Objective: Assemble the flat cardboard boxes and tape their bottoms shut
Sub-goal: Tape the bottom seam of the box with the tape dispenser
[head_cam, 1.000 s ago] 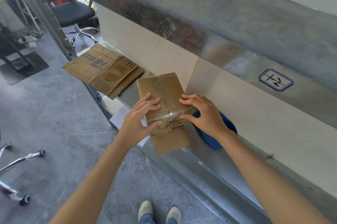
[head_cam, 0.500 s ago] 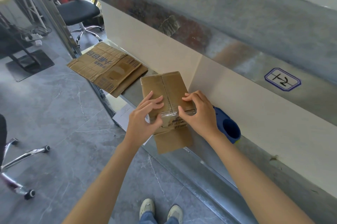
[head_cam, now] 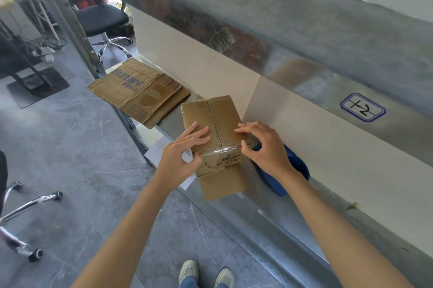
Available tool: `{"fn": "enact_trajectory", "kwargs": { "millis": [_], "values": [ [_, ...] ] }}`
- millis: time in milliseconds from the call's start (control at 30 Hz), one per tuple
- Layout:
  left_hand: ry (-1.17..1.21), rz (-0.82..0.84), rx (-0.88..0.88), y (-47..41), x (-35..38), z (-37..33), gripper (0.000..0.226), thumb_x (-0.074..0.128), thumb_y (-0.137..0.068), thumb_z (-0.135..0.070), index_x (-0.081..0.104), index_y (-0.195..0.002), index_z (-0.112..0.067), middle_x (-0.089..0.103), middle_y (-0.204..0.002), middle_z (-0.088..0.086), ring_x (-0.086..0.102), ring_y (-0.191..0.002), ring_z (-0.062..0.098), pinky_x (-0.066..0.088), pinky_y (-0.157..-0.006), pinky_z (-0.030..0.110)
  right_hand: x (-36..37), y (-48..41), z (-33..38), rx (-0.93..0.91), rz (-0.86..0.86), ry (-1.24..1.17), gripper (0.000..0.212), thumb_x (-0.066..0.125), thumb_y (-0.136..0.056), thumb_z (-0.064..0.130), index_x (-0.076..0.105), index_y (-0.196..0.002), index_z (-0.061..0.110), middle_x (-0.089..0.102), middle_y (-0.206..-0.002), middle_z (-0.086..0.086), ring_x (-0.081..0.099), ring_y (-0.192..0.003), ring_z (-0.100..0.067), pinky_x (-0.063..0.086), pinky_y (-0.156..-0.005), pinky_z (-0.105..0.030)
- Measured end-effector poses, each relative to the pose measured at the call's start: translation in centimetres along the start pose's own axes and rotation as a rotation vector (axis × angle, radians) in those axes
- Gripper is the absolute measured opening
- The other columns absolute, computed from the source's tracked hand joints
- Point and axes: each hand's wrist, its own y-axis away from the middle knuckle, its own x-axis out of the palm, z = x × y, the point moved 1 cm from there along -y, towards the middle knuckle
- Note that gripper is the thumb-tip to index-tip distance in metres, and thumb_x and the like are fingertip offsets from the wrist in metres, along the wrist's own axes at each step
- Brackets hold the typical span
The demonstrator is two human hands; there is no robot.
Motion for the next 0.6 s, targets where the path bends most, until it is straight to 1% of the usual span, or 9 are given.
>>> {"fn": "enact_trajectory", "kwargs": {
  "millis": [33,100,167,233,333,400,500,600],
  "values": [
    [0.009,-0.008,-0.015,-0.1,0.1,0.1,0.048,0.053,-0.078,0.009,0.072,-0.117,-0.011,0.062,-0.134,-0.005,0.036,-0.143,0.008,0.037,-0.114,0.028,0.1,-0.1,0.0,0.003,-0.02,-0.005,0.026,0.067,-0.088,0.013,0.069,-0.113,0.019,0.065,-0.122,0.011,0.058,-0.116,-0.009,0.035,-0.101,-0.02],
    [0.02,-0.012,-0.031,-0.2,0.2,0.2,0.05,0.053,-0.078,0.014,0.073,-0.116,-0.012,0.063,-0.133,-0.005,0.037,-0.143,0.008,0.038,-0.113,0.031,0.2,-0.4,0.2,0.003,-0.065,-0.014,0.023,0.066,-0.089,0.007,0.071,-0.109,0.016,0.067,-0.119,0.008,0.06,-0.114,-0.011,0.041,-0.101,-0.029],
    [0.034,0.002,-0.037,-0.2,0.2,0.3,0.05,0.052,-0.08,0.015,0.072,-0.117,-0.012,0.062,-0.134,-0.005,0.035,-0.143,0.009,0.037,-0.113,0.029,0.3,-0.4,0.2,-0.002,-0.084,-0.021,0.022,0.065,-0.09,0.005,0.072,-0.108,0.014,0.068,-0.118,0.006,0.062,-0.113,-0.013,0.044,-0.101,-0.034],
    [0.066,0.032,-0.046,-0.2,-0.1,0.3,0.05,0.051,-0.083,0.015,0.071,-0.119,-0.012,0.061,-0.136,-0.005,0.033,-0.145,0.008,0.034,-0.114,0.025,0.2,-0.3,0.1,-0.004,-0.076,-0.032,0.02,0.064,-0.092,0.007,0.072,-0.108,0.014,0.068,-0.12,0.007,0.061,-0.114,-0.01,0.044,-0.103,-0.035],
    [0.079,0.094,-0.05,-0.1,-0.6,0.4,0.052,0.051,-0.083,0.014,0.068,-0.123,-0.014,0.058,-0.139,-0.007,0.029,-0.146,0.006,0.032,-0.114,0.021,-0.3,-0.1,-0.2,0.014,-0.014,-0.078,0.022,0.062,-0.093,0.01,0.07,-0.112,0.017,0.065,-0.126,0.01,0.057,-0.119,-0.006,0.04,-0.106,-0.033],
    [0.054,0.11,-0.044,-0.2,-0.7,0.2,0.054,0.055,-0.081,0.017,0.068,-0.123,-0.014,0.058,-0.139,-0.007,0.029,-0.146,0.005,0.033,-0.113,0.022,-0.5,-0.2,-0.2,0.008,0.003,-0.051,0.026,0.064,-0.091,0.009,0.069,-0.114,0.018,0.065,-0.128,0.011,0.056,-0.12,-0.005,0.039,-0.106,-0.033],
    [0.048,0.094,-0.058,-0.5,-0.7,0.0,0.055,0.056,-0.078,0.017,0.07,-0.121,-0.014,0.059,-0.137,-0.006,0.031,-0.144,0.003,0.036,-0.113,0.025,-0.6,-0.4,0.0,0.001,-0.011,-0.018,0.027,0.065,-0.089,0.007,0.07,-0.112,0.019,0.066,-0.125,0.011,0.056,-0.119,-0.005,0.041,-0.107,-0.04],
    [0.07,0.125,-0.079,-0.5,-1.0,-0.1,0.056,0.054,-0.079,0.019,0.069,-0.121,-0.014,0.059,-0.138,-0.007,0.03,-0.145,0.003,0.036,-0.113,0.025,-1.1,-0.3,-0.2,0.024,0.042,-0.062,0.032,0.061,-0.087,0.01,0.069,-0.116,0.023,0.064,-0.127,0.016,0.053,-0.123,0.0,0.04,-0.109,-0.041]
  ]
}}
